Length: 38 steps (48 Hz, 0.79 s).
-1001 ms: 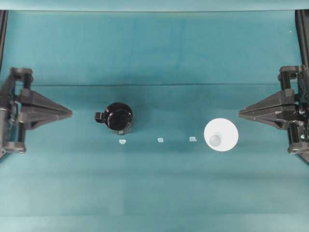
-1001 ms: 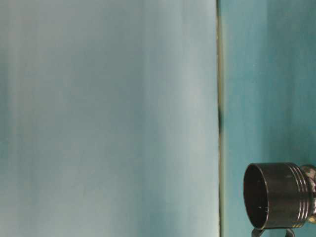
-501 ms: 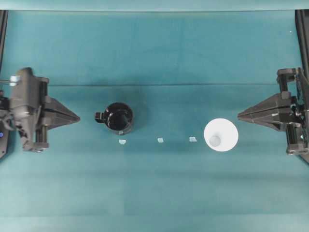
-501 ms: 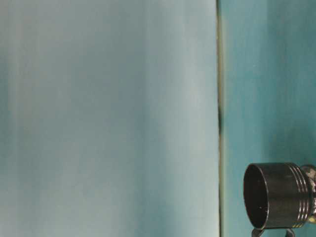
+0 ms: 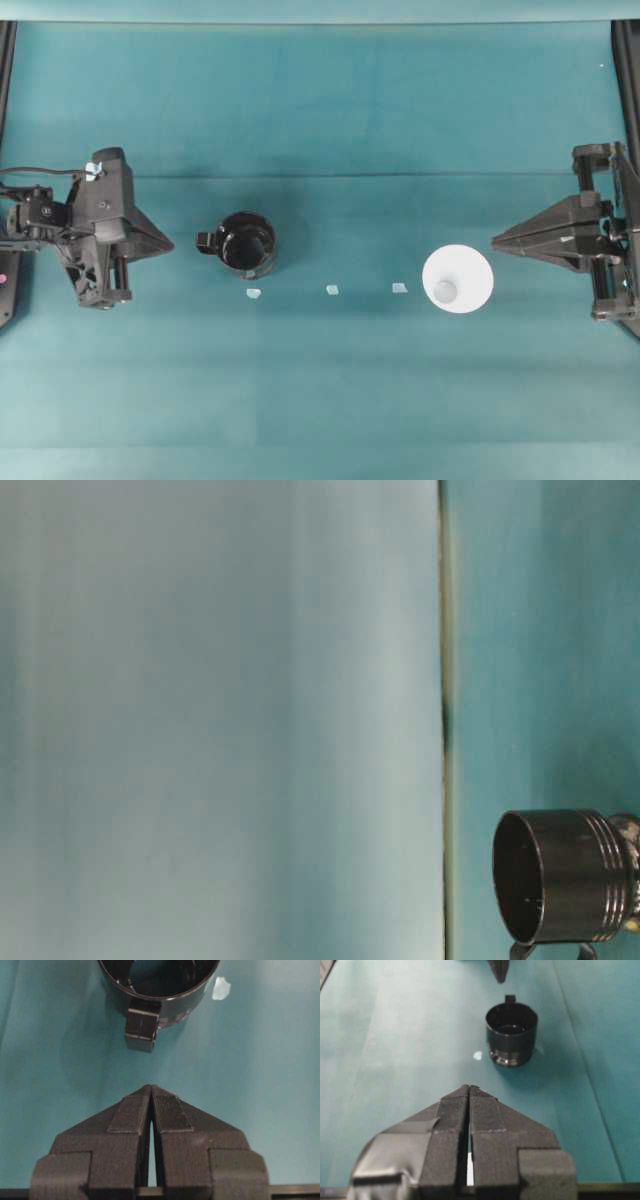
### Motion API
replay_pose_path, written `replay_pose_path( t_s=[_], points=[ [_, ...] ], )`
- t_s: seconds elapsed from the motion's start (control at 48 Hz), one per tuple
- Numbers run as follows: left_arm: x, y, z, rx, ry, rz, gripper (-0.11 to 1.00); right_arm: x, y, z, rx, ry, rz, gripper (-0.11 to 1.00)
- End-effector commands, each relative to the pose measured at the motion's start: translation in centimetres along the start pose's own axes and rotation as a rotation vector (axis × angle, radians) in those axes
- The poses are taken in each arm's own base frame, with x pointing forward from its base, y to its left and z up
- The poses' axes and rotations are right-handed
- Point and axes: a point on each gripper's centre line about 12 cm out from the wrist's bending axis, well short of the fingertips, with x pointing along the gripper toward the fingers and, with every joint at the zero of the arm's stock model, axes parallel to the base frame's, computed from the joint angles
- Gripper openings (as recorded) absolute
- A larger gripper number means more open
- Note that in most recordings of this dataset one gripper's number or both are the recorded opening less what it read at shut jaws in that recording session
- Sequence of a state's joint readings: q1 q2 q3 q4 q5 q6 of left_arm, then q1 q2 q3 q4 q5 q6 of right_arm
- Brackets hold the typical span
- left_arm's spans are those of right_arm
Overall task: Put the paper cup into the moved cup holder.
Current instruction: 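Move the left gripper toward the black cup holder and open it, then grasp the black cup holder's rim with the left gripper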
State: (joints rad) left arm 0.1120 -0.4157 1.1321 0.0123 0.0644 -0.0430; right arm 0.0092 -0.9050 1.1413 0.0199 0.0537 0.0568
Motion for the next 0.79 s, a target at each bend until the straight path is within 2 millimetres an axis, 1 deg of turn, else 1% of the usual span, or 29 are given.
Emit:
replay_pose_path(
  t_s=[0.0,0.104,0.167,0.209,0.355,0.396,0.438,0.48,0.605,0.772],
  points=[
    [0.1,0.0,0.5,0.004,-0.009,0.001,0.02,0.1,0.1,0.8,0.013,-0.018,0.005,0.02],
    [0.1,0.0,0.3,0.004,0.000,0.001,0.08,0.1,0.1,0.8,0.011,-0.018,0.005,0.02],
    [0.1,0.0,0.1,0.005,0.005,0.001,0.18,0.1,0.1,0.8,0.013,-0.018,0.005,0.02],
    [0.1,0.0,-0.1,0.007,0.009,0.002,0.28,0.1,0.1,0.8,0.013,-0.018,0.005,0.02],
    [0.3,0.1,-0.7,0.008,0.025,0.002,0.73,0.1,0.1,0.9,0.010,-0.026,0.005,0.02],
    [0.5,0.0,-0.6,0.012,0.032,0.000,0.83,0.0,0.1,1.0,0.010,-0.032,0.005,0.02],
    [0.6,0.0,-0.6,0.021,0.038,0.000,0.91,0.1,0.1,0.9,0.010,-0.030,0.005,0.02],
    [0.8,0.0,-0.4,0.038,0.038,0.000,0.92,0.1,0.1,0.9,0.010,-0.030,0.005,0.02],
    [1.2,0.0,-0.1,0.101,0.031,0.000,0.86,0.1,0.1,1.0,0.010,-0.032,0.004,0.02],
    [1.8,0.0,0.9,0.135,-0.005,0.001,0.88,0.1,0.1,0.9,0.013,-0.030,0.005,0.02]
  ],
)
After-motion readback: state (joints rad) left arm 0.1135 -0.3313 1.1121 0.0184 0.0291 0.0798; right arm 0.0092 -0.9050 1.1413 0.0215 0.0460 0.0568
